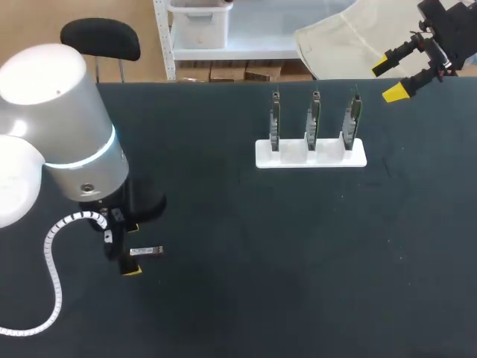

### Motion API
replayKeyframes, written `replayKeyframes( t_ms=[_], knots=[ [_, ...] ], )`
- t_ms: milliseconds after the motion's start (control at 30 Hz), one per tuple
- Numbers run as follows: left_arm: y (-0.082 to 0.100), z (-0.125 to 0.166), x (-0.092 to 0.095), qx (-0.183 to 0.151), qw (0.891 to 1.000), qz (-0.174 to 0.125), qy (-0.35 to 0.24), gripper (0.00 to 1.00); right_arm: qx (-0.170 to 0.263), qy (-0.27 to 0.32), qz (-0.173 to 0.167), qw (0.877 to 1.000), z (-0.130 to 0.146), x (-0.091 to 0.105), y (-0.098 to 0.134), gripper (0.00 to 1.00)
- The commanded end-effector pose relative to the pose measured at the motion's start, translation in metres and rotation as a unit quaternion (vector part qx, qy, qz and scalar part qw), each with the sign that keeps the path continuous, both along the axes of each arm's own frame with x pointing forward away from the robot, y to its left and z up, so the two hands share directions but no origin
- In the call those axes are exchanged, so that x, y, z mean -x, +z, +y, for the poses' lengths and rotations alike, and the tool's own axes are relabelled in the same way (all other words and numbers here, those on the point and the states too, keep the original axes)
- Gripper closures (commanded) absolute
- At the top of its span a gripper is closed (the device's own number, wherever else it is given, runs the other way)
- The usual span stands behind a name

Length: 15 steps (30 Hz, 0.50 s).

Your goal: Pick up the optical module with the left hand, and insert it into the network port with the right hand.

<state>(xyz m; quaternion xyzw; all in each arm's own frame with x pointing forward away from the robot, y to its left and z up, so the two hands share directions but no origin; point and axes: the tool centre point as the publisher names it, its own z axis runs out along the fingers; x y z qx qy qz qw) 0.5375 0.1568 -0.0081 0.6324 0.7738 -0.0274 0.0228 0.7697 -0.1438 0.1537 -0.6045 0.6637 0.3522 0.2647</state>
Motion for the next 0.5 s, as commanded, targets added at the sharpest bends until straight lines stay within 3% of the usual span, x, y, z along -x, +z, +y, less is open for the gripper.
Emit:
replayKeyframes(
  t_ms=[33, 500],
  knots=[
    [-0.0018, 0.0001, 0.0014, -0.004, 1.000, -0.001, -0.001, 0.00, 0.000, 0.000, 0.000, 1.000, 0.0003, -0.0009, -0.0002, 0.00],
    [-0.0024, -0.0001, 0.0020, -0.007, 1.000, -0.003, 0.002, 0.00, 0.000, 0.000, 0.000, 1.000, 0.0003, -0.0009, -0.0002, 0.00]
  ],
)
